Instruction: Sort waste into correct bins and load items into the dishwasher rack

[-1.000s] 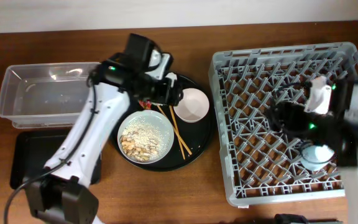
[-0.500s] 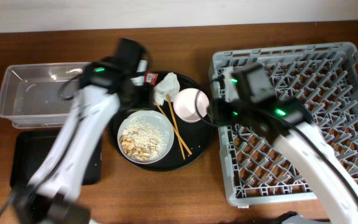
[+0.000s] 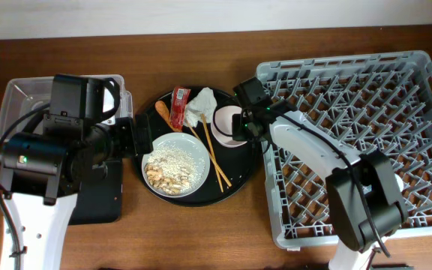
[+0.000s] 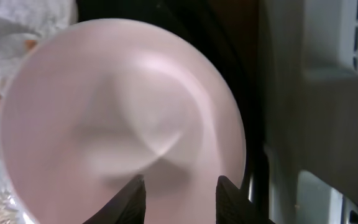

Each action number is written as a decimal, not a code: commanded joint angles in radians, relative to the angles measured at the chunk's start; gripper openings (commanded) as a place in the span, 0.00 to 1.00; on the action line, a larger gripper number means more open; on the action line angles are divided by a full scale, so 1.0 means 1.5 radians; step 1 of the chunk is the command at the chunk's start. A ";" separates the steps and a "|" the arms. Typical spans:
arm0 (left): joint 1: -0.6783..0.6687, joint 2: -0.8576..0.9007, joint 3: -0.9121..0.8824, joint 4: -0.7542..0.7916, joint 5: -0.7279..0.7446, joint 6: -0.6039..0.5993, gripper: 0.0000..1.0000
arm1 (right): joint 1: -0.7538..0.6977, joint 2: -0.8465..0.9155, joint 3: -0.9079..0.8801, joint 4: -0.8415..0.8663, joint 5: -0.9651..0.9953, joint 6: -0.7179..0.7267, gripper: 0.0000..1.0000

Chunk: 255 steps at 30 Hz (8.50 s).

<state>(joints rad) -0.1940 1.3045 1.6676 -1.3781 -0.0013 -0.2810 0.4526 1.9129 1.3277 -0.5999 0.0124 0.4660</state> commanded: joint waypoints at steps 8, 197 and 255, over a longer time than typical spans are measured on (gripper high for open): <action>0.003 -0.006 0.005 0.000 -0.010 -0.002 0.99 | 0.022 0.012 0.010 -0.012 0.000 -0.025 0.38; 0.003 -0.005 0.005 0.000 -0.010 -0.002 0.99 | 0.090 -0.147 0.141 -0.287 0.067 -0.031 0.04; 0.003 -0.005 0.005 0.000 -0.009 -0.002 0.99 | -0.268 -1.273 -0.881 0.353 -0.054 -0.271 0.98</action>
<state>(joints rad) -0.1940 1.3041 1.6680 -1.3800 -0.0086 -0.2810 0.0593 0.0139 0.0158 -0.0761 -0.0547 0.0673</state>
